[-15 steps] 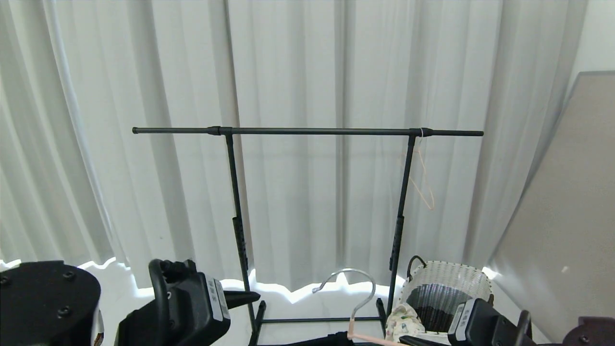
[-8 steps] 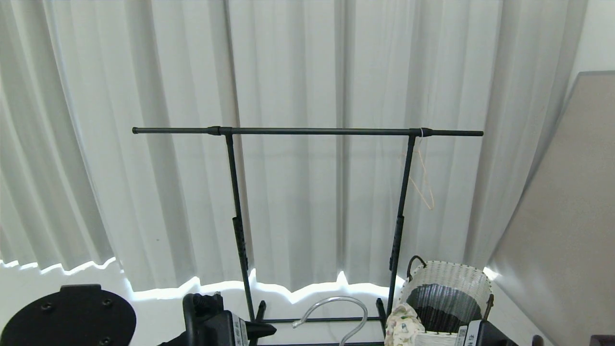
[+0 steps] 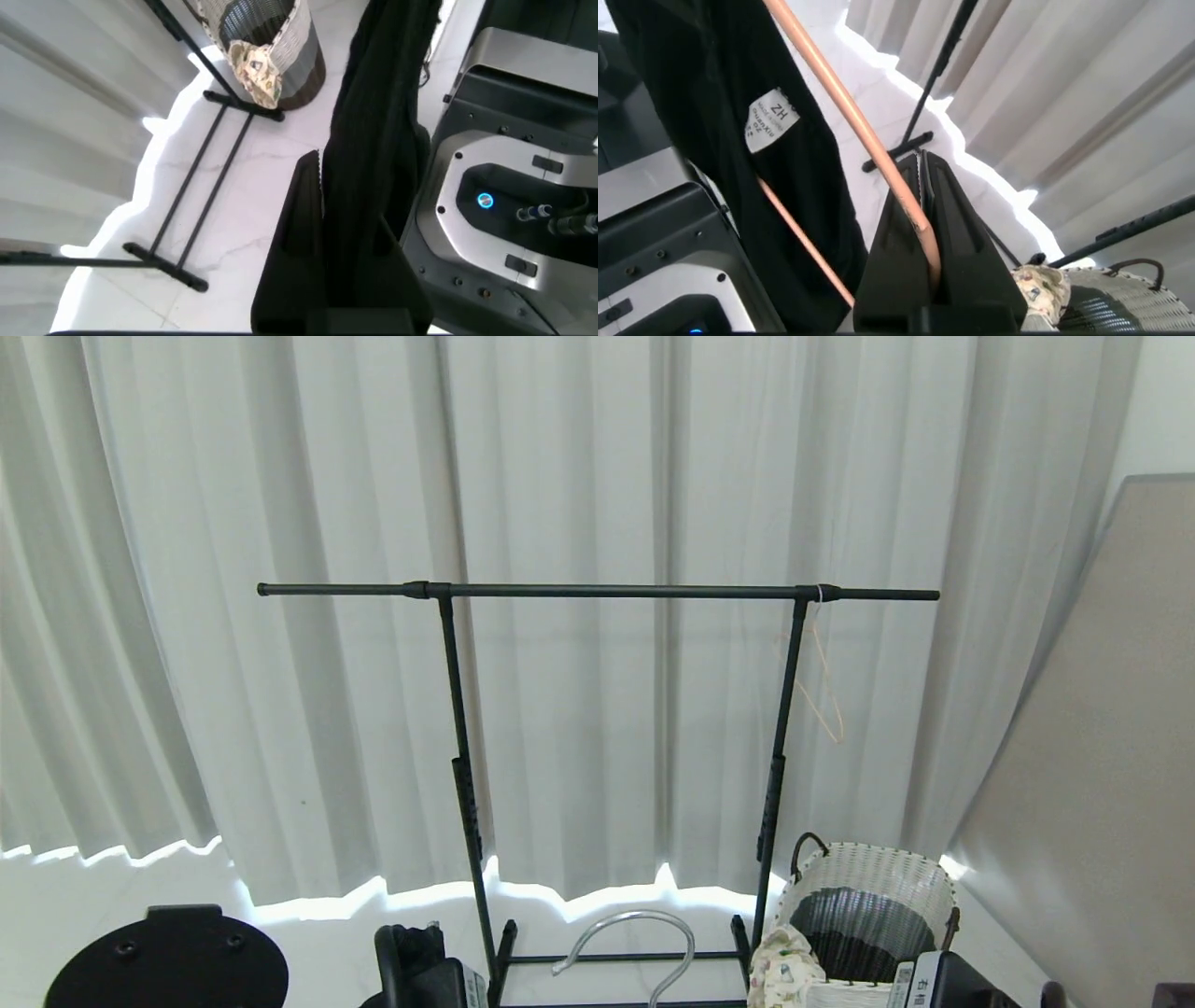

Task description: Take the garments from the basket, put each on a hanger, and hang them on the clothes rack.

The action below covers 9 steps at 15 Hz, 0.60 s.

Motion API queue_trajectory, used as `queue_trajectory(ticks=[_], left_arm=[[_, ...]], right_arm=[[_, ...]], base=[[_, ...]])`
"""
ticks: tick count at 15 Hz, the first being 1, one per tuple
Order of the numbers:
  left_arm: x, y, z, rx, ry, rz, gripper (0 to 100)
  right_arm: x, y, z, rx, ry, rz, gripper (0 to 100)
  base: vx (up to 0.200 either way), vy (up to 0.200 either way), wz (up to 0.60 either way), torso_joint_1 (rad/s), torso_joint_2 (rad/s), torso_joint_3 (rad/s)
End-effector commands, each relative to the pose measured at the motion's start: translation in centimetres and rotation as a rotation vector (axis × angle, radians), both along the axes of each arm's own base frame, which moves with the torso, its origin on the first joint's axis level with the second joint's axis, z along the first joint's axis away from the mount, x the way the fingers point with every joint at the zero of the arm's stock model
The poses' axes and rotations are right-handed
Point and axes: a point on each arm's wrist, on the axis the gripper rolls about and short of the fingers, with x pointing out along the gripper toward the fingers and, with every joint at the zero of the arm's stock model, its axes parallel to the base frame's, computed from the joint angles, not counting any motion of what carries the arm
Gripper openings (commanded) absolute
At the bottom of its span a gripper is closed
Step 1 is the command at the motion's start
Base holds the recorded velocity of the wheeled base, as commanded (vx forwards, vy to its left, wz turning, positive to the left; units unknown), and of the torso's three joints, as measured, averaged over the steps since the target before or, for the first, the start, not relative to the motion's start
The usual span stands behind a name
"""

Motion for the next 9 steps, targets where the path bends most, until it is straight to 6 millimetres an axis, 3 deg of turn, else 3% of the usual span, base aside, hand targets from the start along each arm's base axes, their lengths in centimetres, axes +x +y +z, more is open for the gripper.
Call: queue_trajectory(ticks=[1,2,9], left_arm=[[0.0,0.0,0.0,0.003,0.002,0.002,0],[0.1,0.0,0.0,0.005,-0.002,0.007,0],[0.7,0.8,-0.3,0.08,-0.098,0.191,0]], right_arm=[[0.0,0.0,0.0,0.004,-0.001,-0.002,0],[0.0,0.0,0.1,0.007,-0.002,-0.002,100],[0.0,-1.6,0.0,0.006,-0.02,-0.065,100]], base=[[0.0,0.0,0.0,0.0,0.0,0.0],[0.0,0.0,0.0,0.0,0.0,0.0],[0.0,0.0,0.0,0.0,0.0,0.0]])
